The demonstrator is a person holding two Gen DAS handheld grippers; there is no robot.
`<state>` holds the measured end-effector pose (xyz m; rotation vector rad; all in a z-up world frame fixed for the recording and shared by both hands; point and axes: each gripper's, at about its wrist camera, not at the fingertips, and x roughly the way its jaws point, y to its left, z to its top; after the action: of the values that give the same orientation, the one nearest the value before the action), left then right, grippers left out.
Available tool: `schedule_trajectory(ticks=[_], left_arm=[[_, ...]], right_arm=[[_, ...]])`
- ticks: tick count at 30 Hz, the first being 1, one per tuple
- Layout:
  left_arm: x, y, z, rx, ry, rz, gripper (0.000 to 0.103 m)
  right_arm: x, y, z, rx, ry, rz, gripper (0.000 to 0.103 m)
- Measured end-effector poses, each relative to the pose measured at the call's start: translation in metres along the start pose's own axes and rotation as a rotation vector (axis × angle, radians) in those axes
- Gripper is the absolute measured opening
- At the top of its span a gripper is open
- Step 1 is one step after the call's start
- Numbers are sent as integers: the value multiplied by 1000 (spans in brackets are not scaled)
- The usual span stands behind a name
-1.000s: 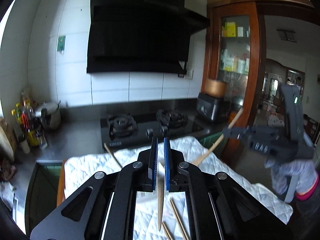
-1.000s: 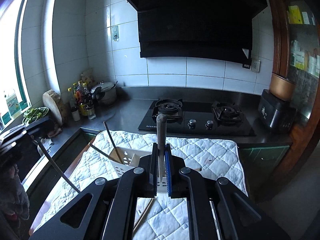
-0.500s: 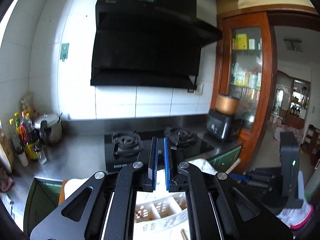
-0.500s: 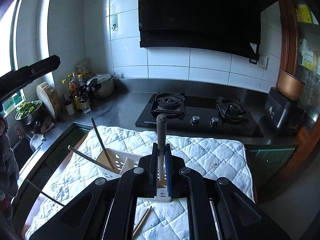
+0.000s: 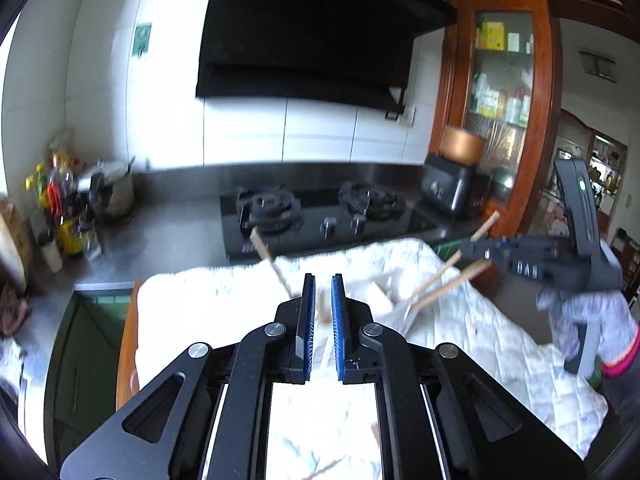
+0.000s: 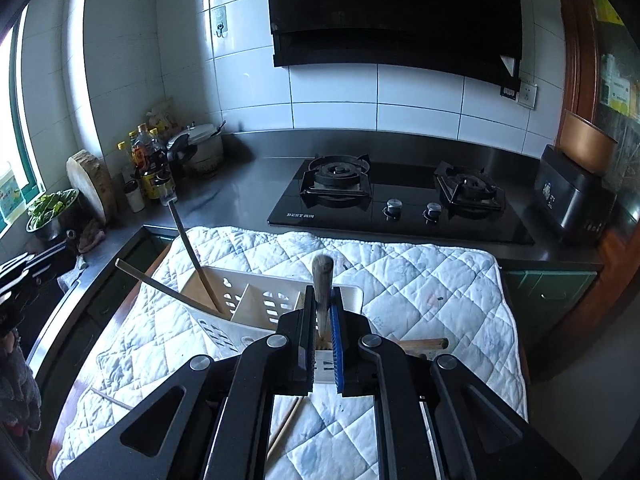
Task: Organize utensils
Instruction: 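Lower both chopsticks into the white holder and open both tools to release them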
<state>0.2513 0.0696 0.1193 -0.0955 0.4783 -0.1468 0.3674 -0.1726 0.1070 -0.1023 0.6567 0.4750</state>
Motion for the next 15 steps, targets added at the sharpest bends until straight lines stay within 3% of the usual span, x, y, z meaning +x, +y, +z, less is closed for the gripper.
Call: schedule_trajectory(ticks=[5, 8, 15], left_arm=[[-10, 21, -38, -11, 62, 24, 10], [-16, 34, -64, -10, 98, 34, 30], [-24, 63, -128, 8, 207, 35, 31]], right_arm=[[3, 4, -7, -4, 14, 2, 13], [-1, 5, -9, -4, 4, 1, 26], [-24, 14, -17, -43, -37, -31, 41]])
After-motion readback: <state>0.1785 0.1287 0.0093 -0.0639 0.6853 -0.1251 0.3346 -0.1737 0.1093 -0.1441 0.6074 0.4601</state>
